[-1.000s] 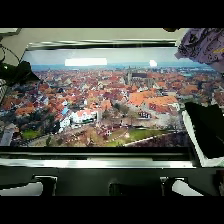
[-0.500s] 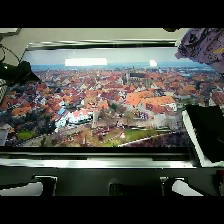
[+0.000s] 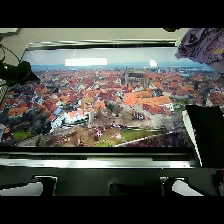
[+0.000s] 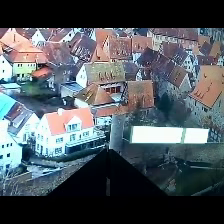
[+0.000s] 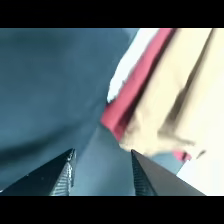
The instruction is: Fold the clothes and pants, and hang the long-sleeved shirts on hangers.
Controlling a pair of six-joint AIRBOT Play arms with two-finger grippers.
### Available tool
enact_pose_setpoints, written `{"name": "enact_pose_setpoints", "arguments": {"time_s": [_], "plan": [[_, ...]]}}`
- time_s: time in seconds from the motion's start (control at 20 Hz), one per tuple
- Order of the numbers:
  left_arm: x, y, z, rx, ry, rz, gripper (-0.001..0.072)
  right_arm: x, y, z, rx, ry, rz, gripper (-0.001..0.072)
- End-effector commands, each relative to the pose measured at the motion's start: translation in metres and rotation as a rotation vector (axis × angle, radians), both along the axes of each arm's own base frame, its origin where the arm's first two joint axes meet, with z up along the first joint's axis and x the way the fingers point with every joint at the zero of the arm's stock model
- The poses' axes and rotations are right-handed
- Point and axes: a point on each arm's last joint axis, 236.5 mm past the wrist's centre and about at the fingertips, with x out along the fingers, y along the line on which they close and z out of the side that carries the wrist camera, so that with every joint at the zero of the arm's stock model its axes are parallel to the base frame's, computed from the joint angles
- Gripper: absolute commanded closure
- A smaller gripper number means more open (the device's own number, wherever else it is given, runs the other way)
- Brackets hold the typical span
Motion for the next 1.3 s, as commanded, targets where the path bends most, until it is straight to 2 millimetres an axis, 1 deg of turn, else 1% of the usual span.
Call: {"name": "enact_pose_setpoints", "arguments": {"time_s": [0.0,0.05,0.1,0.15,0.2,0.25,0.3,0.35,0.4,0.45,0.5,0.55,0.6,0.65,0.75,0.8,0.85,0.95,1.25], "plan": [[-0.002,0.0,0.001,0.001,0.003,-0.003,0.069,0.069,-0.004,0.021,0.018,-0.285,0.089,0.0402],[-0.003,0.0,0.004,0.002,-0.005,-0.001,0.069,0.106,0.005,0.031,0.058,-0.436,0.134,0.0532],[-0.005,0.003,0.01,0.01,-0.021,-0.001,0.0691,0.145,0.021,0.045,0.101,-0.577,0.203,0.0608],[-0.008,0.008,0.015,0.034,-0.04,-0.002,0.069,0.176,0.04,0.058,0.137,-0.672,0.287,0.0667],[-0.011,0.017,0.02,0.073,-0.054,0.013,0.0691,0.207,0.068,0.07,0.173,-0.747,0.395,0.068],[-0.016,0.026,0.027,0.112,-0.069,0.031,0.0691,0.232,0.103,0.078,0.208,-0.8,0.509,0.068],[-0.022,0.032,0.036,0.15,-0.09,0.045,0.069,0.252,0.139,0.084,0.237,-0.834,0.618,0.068],[-0.028,0.034,0.045,0.172,-0.112,0.049,0.0691,0.268,0.176,0.088,0.255,-0.855,0.722,0.068],[-0.034,0.031,0.052,0.183,-0.133,0.037,0.0691,0.282,0.22,0.093,0.281,-0.879,0.831,0.068],[-0.042,0.028,0.057,0.189,-0.147,0.024,0.0691,0.291,0.268,0.097,0.311,-0.905,0.939,0.068],[-0.049,0.024,0.059,0.189,-0.15,0.02,0.0691,0.294,0.313,0.102,0.341,-0.929,1.043,0.068],[-0.057,0.02,0.059,0.188,-0.15,0.012,0.0691,0.293,0.354,0.106,0.363,-0.949,1.136,0.068],[-0.064,0.015,0.057,0.187,-0.147,0.003,0.0691,0.288,0.394,0.11,0.385,-0.964,1.23,0.068],[-0.07,0.011,0.055,0.186,-0.143,-0.007,0.0691,0.279,0.429,0.113,0.41,-0.975,1.31,0.068],[-0.078,0.006,0.055,0.187,-0.144,-0.02,0.069,0.262,0.479,0.118,0.44,-0.992,1.432,0.068],[-0.08,0.005,0.056,0.188,-0.149,-0.021,0.069,0.256,0.496,0.121,0.446,-1.005,1.477,0.068],[-0.081,0.005,0.058,0.188,-0.153,-0.02,0.069,0.253,0.508,0.124,0.44,-1.02,1.514,0.068],[-0.08,0.005,0.058,0.185,-0.152,-0.017,0.0689,0.252,0.52,0.129,0.427,-1.047,1.551,0.0679],[-0.079,0.004,0.055,0.182,-0.146,-0.021,0.0689,0.254,0.52,0.131,0.42,-1.057,1.552,0.0679]]}}
